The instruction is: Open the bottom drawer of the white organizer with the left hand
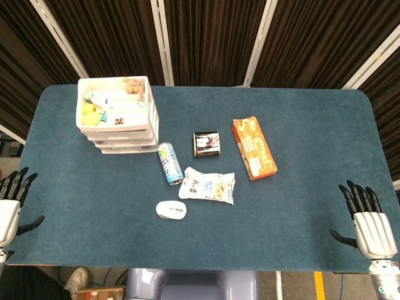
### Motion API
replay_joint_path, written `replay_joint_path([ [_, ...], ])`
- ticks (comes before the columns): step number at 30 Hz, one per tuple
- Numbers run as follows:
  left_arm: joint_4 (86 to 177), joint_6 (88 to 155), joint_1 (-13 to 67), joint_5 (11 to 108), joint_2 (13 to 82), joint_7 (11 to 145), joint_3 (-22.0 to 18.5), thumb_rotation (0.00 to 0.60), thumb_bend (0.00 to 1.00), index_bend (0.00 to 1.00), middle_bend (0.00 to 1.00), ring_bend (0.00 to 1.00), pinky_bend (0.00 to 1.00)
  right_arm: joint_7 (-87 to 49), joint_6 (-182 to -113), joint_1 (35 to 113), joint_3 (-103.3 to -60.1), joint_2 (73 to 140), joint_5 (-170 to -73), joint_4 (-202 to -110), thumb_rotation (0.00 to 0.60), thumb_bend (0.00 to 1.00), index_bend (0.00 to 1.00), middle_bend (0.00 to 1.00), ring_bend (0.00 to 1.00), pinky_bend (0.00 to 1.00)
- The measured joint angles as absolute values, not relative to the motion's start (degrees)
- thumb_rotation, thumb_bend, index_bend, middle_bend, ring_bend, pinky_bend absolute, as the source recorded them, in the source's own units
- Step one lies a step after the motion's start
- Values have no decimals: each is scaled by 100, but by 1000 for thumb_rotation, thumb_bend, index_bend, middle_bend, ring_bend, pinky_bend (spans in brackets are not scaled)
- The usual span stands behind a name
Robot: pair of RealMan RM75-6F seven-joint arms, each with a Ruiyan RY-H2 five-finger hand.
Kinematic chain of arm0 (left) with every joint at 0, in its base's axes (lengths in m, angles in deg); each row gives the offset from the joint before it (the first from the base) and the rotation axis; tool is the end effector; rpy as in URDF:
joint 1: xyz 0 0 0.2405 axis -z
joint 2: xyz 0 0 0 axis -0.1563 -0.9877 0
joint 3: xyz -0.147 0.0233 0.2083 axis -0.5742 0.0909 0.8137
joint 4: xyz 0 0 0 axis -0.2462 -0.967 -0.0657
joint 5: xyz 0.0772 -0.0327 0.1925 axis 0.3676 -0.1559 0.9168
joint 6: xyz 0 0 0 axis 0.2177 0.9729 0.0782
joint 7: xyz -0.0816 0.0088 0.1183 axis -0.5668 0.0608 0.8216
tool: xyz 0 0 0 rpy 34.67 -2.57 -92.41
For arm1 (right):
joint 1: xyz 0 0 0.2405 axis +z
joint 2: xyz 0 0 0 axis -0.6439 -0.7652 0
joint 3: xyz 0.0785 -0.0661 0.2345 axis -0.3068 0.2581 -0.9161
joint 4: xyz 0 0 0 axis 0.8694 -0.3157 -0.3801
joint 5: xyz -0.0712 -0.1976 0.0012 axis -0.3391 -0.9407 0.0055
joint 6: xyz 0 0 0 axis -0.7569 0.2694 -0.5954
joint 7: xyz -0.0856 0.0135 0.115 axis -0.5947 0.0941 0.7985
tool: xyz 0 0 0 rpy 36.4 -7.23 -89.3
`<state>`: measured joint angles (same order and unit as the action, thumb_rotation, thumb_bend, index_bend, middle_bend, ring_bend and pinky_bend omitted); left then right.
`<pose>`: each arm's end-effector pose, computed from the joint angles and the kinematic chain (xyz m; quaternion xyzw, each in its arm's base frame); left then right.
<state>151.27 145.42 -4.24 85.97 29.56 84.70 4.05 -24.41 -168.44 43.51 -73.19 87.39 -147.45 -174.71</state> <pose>-0.3025 0.1786 0.1566 -0.6134 -0.3390 -0.3762 0.6060 -0.3091 -0.1689 0.1551 0.6183 -0.3711 0.3667 0.5879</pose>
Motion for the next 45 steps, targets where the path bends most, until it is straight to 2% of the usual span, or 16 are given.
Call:
replay_joint_path([
  [12,15132,14505,-410,8566,2955,8427,395,600,11,91,0,0,109,-2447,-16848,4352,-7319,8749,-14755,-17477,600,72,0,0,0,0],
  [14,15132,14496,-403,8560,2960,8406,389,600,68,78,33,12,149,-2441,-16844,4353,-7327,8749,-14739,-17482,600,72,0,0,0,0],
  [15,15137,14487,-399,8550,2964,8383,383,600,113,71,78,43,186,-2440,-16845,4353,-7332,8749,-14731,-17485,600,72,0,0,0,0],
  [16,15149,14477,-395,8534,2966,8360,378,600,199,62,192,134,264,-2436,-16848,4353,-7335,8750,-14730,-17487,600,72,0,0,0,0],
  [17,15171,14465,-392,8508,2968,8333,369,600,276,56,322,253,348,-2432,-16849,4355,-7336,8752,-14733,-17488,600,72,0,0,0,0],
  [18,15212,14454,-388,8462,2971,8301,349,600,354,53,482,413,461,-2430,-16848,4359,-7337,8755,-14741,-17485,600,72,0,0,0,0],
  [20,15283,14449,-368,8362,2996,8262,266,600,445,52,690,625,625,-2436,-16843,4362,-7334,8757,-14747,-17463,600,72,0,0,0,0],
  [22,15356,14430,-332,8254,3034,8211,176,600,493,53,823,748,729,-2414,-16836,4358,-7329,8751,-14737,-17461,600,72,0,0,0,0],
  [25,15502,14260,-235,8025,3079,8107,57,600,519,55,926,846,803,-2319,-16852,4344,-7332,8717,-14724,-17491,600,72,0,0,0,0],
  [32,16013,13329,185,6870,3125,8029,-318,600,597,62,981,923,871,-2295,-16794,4361,-7286,8679,-14786,-17504,600,74,0,0,0,0],
  [39,16412,12467,814,5227,3401,8059,-858,600,606,56,984,942,888,-2196,-16738,4381,-7277,8649,-14778,-17515,600,78,0,0,0,0],
  [45,16437,12026,1475,3860,3807,8308,-1216,600,606,56,986,943,889,-2120,-16643,4427,-7276,8619,-14756,-17529,600,78,0,0,0,0],
])
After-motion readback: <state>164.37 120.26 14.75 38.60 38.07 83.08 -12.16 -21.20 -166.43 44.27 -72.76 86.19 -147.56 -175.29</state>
